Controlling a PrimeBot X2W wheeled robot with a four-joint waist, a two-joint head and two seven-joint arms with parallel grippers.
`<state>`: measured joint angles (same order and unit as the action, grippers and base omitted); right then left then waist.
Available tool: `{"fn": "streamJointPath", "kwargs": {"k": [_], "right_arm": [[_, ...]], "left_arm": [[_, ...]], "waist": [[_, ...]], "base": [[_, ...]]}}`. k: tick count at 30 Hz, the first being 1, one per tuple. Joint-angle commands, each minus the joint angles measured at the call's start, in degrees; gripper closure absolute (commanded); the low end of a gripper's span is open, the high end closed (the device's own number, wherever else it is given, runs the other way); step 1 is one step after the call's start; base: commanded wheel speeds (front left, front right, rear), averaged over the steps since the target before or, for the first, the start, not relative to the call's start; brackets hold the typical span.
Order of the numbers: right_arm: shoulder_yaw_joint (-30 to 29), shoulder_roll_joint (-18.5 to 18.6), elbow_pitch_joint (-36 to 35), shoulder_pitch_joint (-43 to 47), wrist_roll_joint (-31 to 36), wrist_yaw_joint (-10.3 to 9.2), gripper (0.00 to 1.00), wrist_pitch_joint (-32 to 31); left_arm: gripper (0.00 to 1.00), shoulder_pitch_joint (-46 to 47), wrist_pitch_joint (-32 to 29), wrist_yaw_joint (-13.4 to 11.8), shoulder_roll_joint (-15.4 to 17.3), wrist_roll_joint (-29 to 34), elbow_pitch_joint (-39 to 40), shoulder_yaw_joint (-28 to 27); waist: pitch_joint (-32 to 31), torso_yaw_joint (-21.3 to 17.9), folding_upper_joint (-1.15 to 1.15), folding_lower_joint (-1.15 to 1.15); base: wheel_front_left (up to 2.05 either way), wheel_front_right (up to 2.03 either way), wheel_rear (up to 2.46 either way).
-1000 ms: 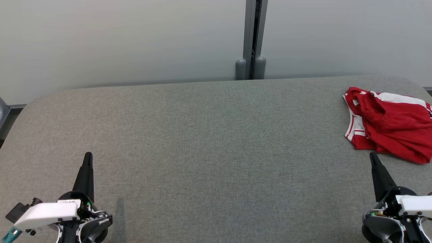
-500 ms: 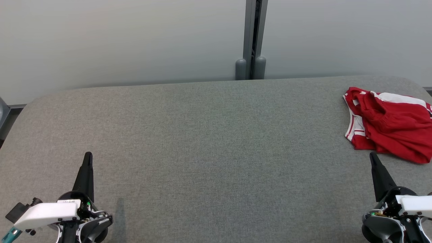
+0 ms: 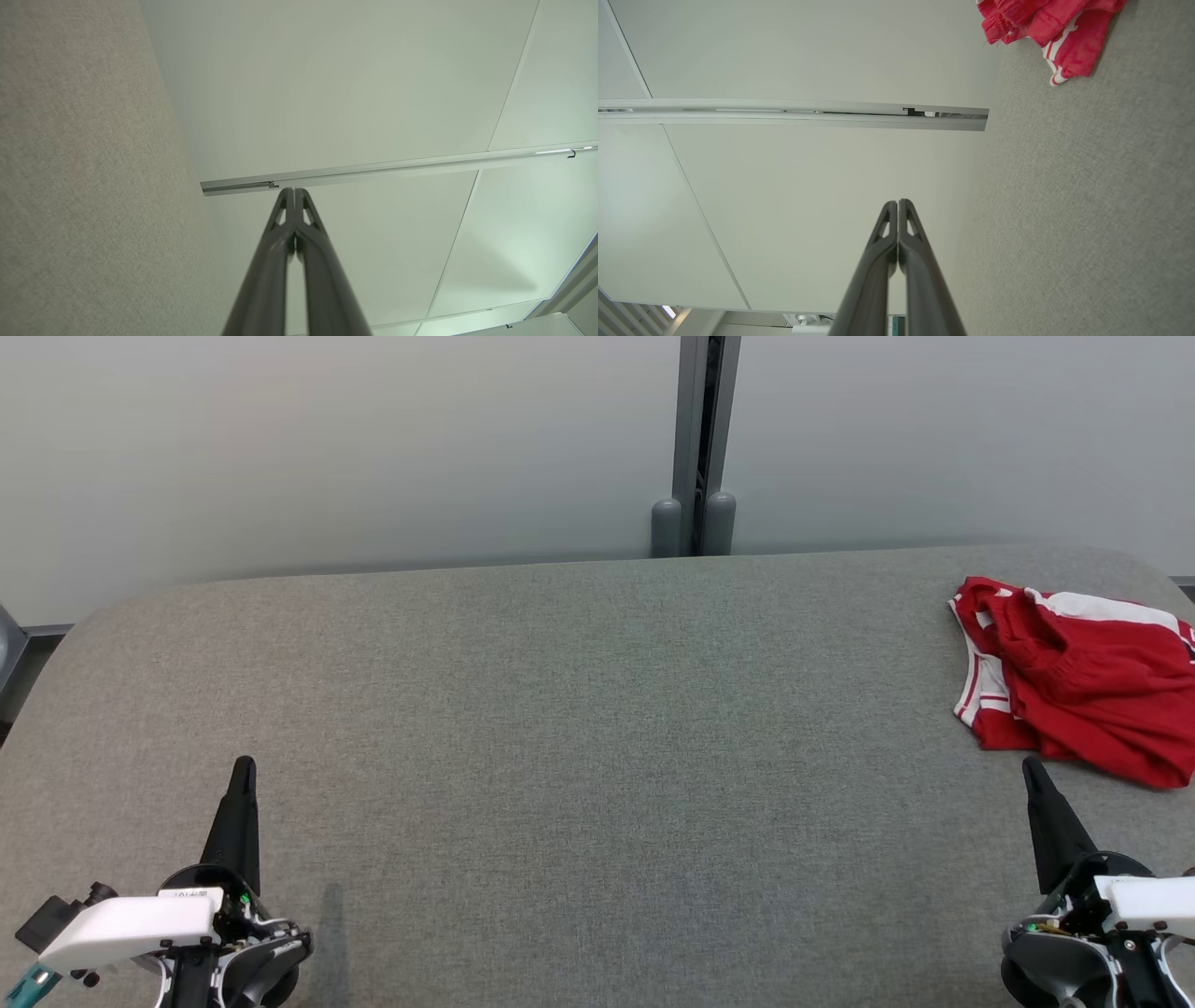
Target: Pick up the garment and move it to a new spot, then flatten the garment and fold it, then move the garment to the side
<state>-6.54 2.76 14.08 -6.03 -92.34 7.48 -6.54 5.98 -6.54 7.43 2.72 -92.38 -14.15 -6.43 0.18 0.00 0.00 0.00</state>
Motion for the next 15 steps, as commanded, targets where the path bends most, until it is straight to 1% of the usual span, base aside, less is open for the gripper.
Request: {"fn": "streamJointPath", "kwargs": {"k": [1,15], "right_arm": [[-0.1,0.2,-0.1,-0.4,-0.1,0.02,1.0,-0.2],[-0.1,0.2,-0.1,-0.4,-0.1,0.02,1.0,-0.2]], "left_arm": [[1.0,0.6,-0.2,0.2,0.3,-0.1,0.2,-0.2],[1.0,0.6,-0.2,0.2,0.3,-0.1,0.2,-0.2]], "waist": [[0.0,0.0,0.0,0.0],[0.0,0.0,0.0,0.0]], "base": [[0.0,0.0,0.0],[0.0,0.0,0.0]]}}
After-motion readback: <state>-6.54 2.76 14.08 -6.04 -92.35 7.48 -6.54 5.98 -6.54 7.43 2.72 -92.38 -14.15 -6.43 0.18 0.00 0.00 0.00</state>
